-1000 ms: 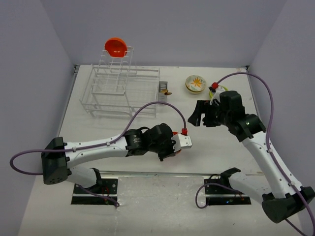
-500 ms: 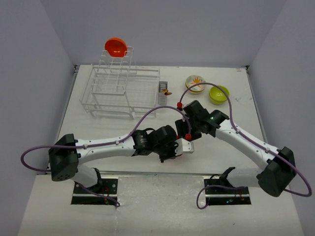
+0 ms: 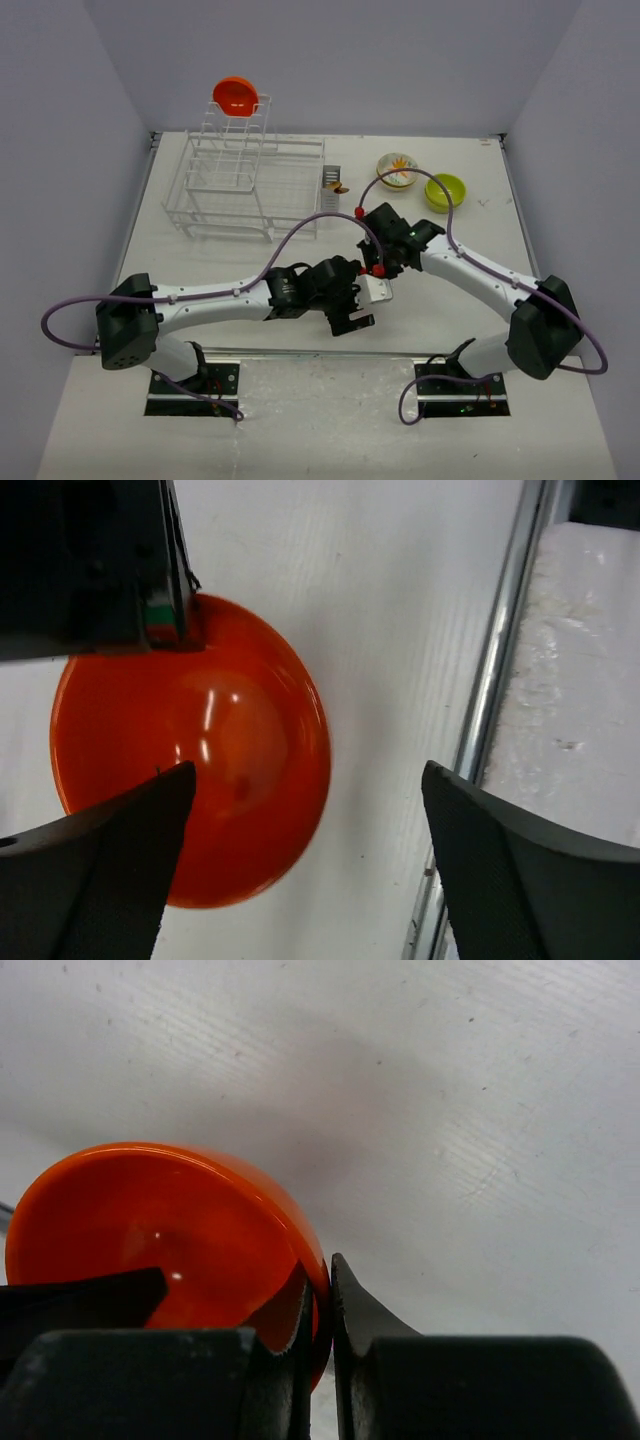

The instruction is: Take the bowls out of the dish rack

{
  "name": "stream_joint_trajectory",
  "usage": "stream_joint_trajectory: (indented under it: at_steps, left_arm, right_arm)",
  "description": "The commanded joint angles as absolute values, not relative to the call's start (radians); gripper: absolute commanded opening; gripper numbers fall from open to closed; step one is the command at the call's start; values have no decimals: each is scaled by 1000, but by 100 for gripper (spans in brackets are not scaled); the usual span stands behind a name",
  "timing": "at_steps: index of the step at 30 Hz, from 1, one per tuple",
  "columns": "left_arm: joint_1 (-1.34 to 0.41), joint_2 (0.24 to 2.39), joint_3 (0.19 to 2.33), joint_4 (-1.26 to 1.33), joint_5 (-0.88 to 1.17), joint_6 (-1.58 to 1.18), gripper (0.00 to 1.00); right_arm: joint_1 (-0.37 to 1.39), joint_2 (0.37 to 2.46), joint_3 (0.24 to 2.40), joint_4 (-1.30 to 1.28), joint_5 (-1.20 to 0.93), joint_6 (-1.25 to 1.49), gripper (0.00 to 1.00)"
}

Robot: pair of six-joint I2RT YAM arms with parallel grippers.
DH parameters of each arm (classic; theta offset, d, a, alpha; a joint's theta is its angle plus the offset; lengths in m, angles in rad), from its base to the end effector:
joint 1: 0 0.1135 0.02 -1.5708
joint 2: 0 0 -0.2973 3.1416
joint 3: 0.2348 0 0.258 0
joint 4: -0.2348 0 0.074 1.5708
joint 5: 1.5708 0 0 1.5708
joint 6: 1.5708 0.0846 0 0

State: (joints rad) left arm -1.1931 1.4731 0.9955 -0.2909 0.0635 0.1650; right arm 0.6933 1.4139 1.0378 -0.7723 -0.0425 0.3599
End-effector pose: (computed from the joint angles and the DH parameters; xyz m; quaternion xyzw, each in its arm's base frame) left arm 0.1260 -0.3323 0.2372 0.5876 0.7082 -0.2174 0.3255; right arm 0.2238 0.1906 0.2262 -0.1666 0.9633 0.1233 0.1708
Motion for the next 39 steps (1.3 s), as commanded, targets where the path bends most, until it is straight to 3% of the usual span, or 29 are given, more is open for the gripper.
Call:
stream_joint_trajectory:
  at_steps: [1, 5, 10, 17, 22, 28, 33, 37, 39]
  left_arm:
    - [-1192, 1424, 968, -189, -67, 101, 100]
    - [-1192, 1358, 956, -193, -220, 11, 100]
    - [-1186, 1217, 951, -204, -510, -248, 100]
    - [-1138, 1100, 971, -290, -908, -520, 100]
    - [-916, 947, 916, -259, -718, -626, 100]
    - [-839, 894, 974, -293, -781, -632, 100]
    - [-758, 914, 1029, -327, -775, -663, 100]
    - [-629, 957, 1104, -307, -617, -664, 100]
    - [-510, 1012, 1152, -287, -460, -661, 100]
  right_arm:
    - [609, 1416, 1055, -667, 3, 441, 0]
    - [425, 1368, 976, -493, 18, 550, 0]
    - [344, 1397, 953, -419, 204, 672, 0]
    - [226, 1548, 1028, -399, 218, 673, 0]
    - [166, 1657, 1063, -399, 197, 657, 1]
    - [152, 1733, 1115, -413, 161, 638, 3]
    - [152, 1688, 1092, -410, 135, 627, 51]
    - [152, 1591, 1045, -423, 141, 629, 71]
    - [152, 1502, 1034, -458, 182, 629, 74]
